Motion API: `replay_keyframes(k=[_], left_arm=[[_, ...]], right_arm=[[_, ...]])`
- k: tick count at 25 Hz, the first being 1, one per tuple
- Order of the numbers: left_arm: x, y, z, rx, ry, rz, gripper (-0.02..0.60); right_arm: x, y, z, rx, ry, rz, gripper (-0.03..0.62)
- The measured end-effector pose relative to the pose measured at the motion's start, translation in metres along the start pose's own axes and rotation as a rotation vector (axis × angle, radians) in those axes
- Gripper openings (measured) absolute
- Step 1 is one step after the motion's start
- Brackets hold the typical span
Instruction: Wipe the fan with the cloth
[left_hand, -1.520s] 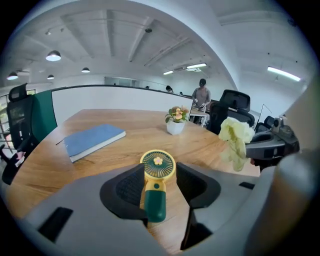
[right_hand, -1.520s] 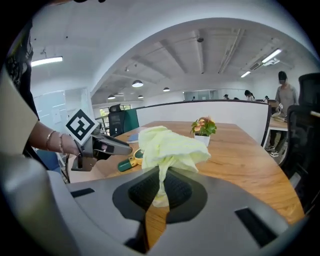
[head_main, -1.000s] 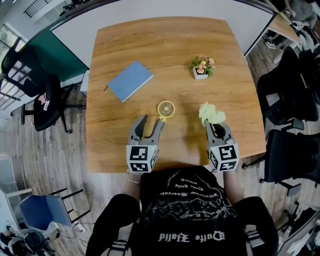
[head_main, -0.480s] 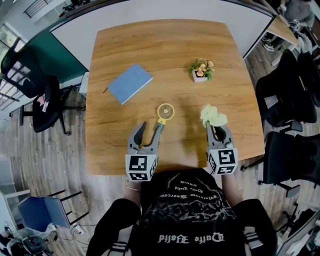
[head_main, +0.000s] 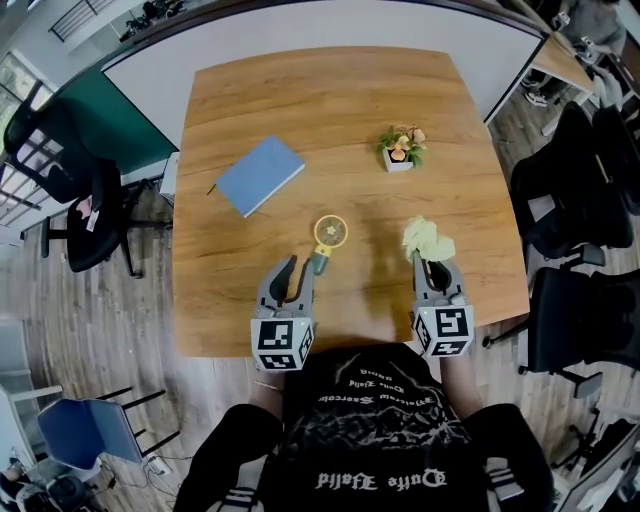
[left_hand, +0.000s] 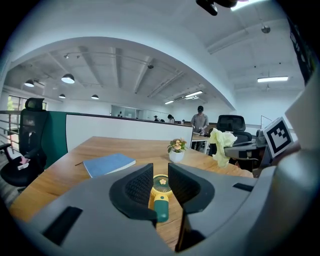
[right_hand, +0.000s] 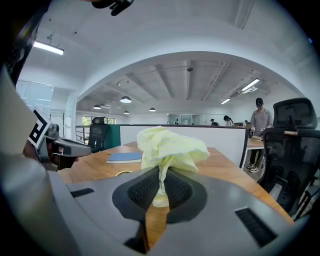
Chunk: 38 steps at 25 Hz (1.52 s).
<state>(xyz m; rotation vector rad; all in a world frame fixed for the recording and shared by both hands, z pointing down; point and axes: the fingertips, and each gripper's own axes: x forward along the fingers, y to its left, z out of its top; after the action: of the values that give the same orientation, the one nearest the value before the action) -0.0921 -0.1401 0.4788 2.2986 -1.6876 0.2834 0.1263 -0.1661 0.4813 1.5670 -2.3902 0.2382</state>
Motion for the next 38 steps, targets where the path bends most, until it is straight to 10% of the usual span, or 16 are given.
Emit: replay_keyframes(k=[9,38], left_arm=[[-0.006,0.004,0.003,-0.006,-0.014,0.029,0.021],[-0.020,-0.005,-0.009,0.012,0.019,-0.001,0.021]], right_arm=[[-0.006,0.007,0.000,0.033,0.000,0.002,0.032],[-0.020,0.019,0.002,-0.071,0.005,0.037,0.028]])
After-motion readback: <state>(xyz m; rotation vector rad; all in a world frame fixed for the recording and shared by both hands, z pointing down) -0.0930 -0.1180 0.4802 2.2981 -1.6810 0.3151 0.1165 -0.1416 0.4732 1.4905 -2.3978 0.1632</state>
